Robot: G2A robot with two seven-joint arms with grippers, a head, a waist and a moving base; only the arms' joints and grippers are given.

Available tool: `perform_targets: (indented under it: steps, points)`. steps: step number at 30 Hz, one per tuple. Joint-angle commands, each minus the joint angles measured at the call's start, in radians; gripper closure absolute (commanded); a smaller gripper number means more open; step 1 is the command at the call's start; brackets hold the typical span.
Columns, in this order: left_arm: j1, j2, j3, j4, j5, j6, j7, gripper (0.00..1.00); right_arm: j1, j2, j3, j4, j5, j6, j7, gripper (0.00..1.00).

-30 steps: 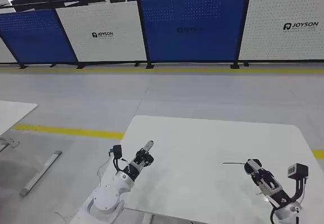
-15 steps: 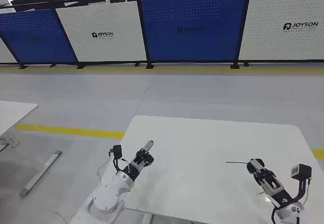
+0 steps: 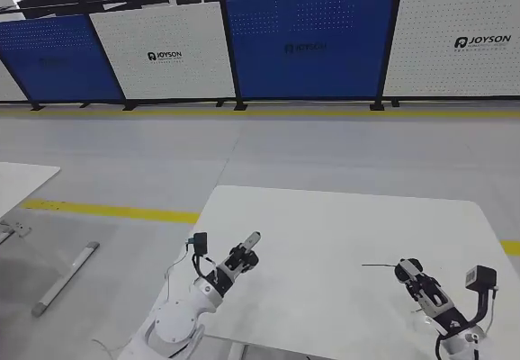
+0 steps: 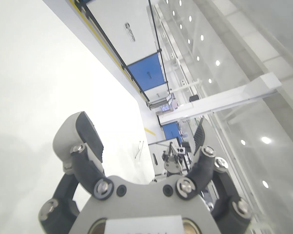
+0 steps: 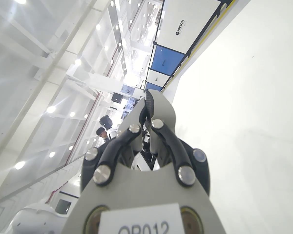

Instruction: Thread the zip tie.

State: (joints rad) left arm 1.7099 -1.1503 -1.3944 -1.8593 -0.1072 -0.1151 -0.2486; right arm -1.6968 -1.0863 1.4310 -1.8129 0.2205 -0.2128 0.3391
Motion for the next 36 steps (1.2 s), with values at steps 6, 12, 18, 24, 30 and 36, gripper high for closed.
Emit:
perform_targets:
  steps: [6,12,18,24,30,36]
  points:
    - [-0.063,-0.007,0.123,0.047,0.044,0.030,-0.101,0.00,0.000,0.000,0.000,0.000,0.000,0.000,0.000,1.00]
    - [-0.086,-0.012,0.151,0.073,0.060,0.045,-0.066,0.00,0.000,0.000,0.000,0.000,0.000,0.000,0.000,1.00]
    - [-0.086,-0.012,0.153,0.074,0.059,0.044,-0.070,0.00,0.005,-0.001,-0.010,-0.002,0.000,0.004,0.008,1.00]
    - [-0.100,-0.011,0.185,0.075,0.025,0.016,-0.164,0.00,0.057,-0.013,-0.094,0.015,0.013,0.014,0.054,1.00]
    - [-0.141,-0.021,0.242,0.117,-0.045,-0.009,-0.192,0.00,0.091,-0.024,-0.151,0.033,0.006,0.031,0.035,1.00]
    - [-0.141,-0.021,0.242,0.117,-0.045,-0.009,-0.192,0.00,0.091,-0.024,-0.151,0.033,0.006,0.031,0.035,1.00]
